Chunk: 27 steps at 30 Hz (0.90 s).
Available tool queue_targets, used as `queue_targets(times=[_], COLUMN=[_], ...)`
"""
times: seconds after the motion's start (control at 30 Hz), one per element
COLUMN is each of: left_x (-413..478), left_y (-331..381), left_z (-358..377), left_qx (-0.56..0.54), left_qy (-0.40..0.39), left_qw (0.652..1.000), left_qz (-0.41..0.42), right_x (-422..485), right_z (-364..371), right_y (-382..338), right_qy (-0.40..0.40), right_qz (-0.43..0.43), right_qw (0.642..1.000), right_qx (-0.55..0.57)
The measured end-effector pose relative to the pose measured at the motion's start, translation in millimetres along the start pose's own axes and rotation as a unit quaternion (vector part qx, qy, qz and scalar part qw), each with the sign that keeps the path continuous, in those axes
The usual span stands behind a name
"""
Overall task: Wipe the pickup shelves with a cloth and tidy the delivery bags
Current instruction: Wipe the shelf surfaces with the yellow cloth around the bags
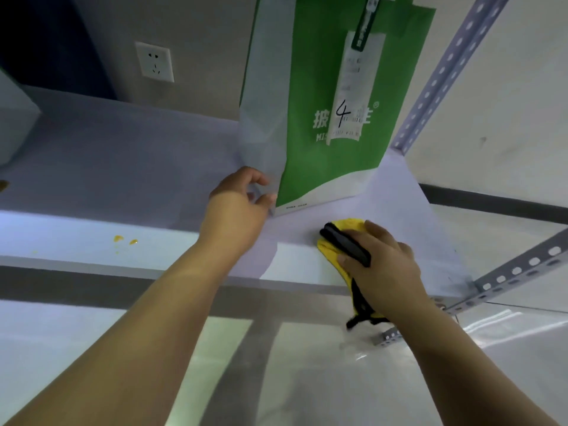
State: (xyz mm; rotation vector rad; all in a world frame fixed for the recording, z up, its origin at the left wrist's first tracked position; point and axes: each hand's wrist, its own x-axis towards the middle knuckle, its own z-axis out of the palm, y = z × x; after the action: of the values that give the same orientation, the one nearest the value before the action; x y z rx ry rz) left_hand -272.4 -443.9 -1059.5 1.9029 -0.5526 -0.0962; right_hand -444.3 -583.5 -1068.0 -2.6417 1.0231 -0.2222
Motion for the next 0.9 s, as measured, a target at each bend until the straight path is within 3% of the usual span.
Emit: queue_targets(times=[0.07,0.23,0.53,0.7,0.9], left_x=[-7.7,-21.5,-32.6,-36.1,-52.4], left_y=[-2.2,-14.9,-49.1,-84.9,-121.0], left_z=[-15.4,-62.8,-163.7,-201.5,-215.5], left_qx=[0.037,0.18,0.257,0.321,0.313], left_qy=[-0.019,-0.041,-0.001,0.002,-0.022], left_qw=[0.999,0.98,0.964,0.947,0.949], left_qz=[0.025,0.079,0.062,0.019,0.01], right_x=[-3.5,-4.1,-17.7,-3.8,33.9], right_z=[9.6,19.0,52.1,72.7,95.0], right_y=[-8.9,-35.7,-131.6,-178.3,-237.2], right_qy=[0.002,0.033,-0.027,-0.015,-0.044], right_qz=[0.023,0.041,-0.117,-0.129,-0.178], right_qw=[0.998,0.997,0.993,0.991,0.983], right_qx=[-0.056,-0.05,0.01,0.04,0.031])
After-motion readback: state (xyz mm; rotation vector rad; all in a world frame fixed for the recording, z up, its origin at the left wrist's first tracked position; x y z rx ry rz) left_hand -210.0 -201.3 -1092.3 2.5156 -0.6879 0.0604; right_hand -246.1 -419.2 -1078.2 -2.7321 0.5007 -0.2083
